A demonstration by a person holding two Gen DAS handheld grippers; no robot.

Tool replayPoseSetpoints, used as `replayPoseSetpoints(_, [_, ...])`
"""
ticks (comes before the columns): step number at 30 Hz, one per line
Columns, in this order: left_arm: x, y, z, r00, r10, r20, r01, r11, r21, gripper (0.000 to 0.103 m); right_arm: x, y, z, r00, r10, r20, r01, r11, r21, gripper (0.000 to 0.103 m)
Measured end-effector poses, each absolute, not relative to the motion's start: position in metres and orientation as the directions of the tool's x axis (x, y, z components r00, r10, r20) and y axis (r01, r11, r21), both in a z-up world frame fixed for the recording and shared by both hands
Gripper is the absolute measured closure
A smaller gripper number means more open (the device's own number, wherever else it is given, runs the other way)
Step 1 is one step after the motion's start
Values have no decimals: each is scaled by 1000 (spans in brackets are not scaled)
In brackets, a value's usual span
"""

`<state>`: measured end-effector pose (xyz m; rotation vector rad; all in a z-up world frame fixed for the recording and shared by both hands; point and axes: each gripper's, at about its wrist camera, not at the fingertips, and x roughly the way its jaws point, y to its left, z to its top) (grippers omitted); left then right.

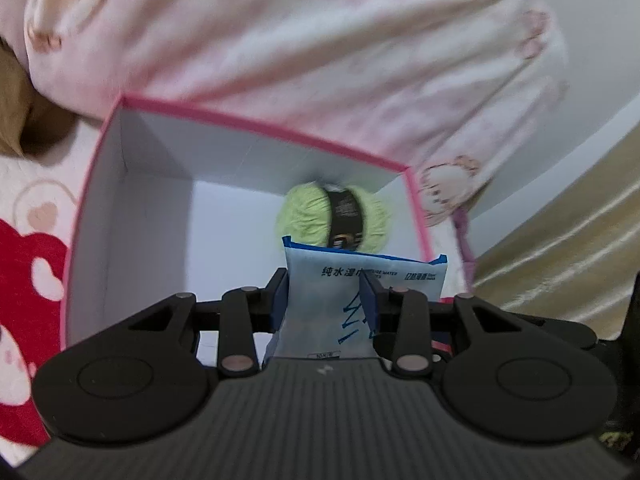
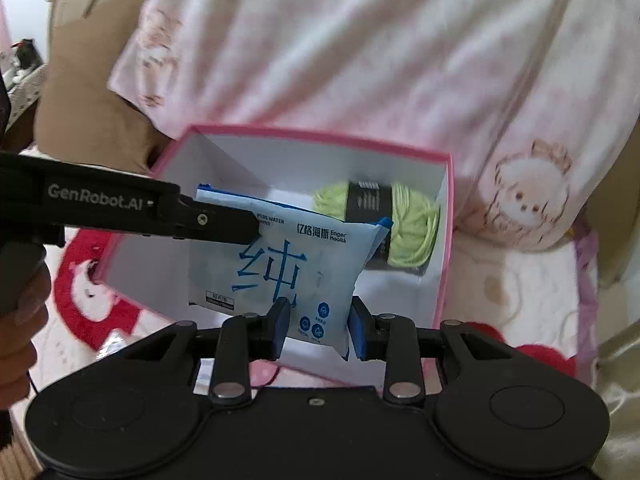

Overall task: Organize objects
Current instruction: 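Carry the wet-wipes pack with the left gripper into the pink box, then open the left gripper to drop the wipes pack and withdraw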

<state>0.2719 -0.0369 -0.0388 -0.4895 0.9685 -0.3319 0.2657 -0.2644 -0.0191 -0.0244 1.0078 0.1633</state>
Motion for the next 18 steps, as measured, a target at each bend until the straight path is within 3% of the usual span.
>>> replayPoseSetpoints(9, [305, -32, -92, 443, -429, -787, -100, 849, -519, 67, 308, -257, -61, 430, 114, -895, -138, 989, 59, 66])
replayPoseSetpoints(18, [317, -20, -105, 391, -312, -866, -146, 908, -393, 67, 338, -247, -95, 337, 212, -917, -62, 977, 203, 67])
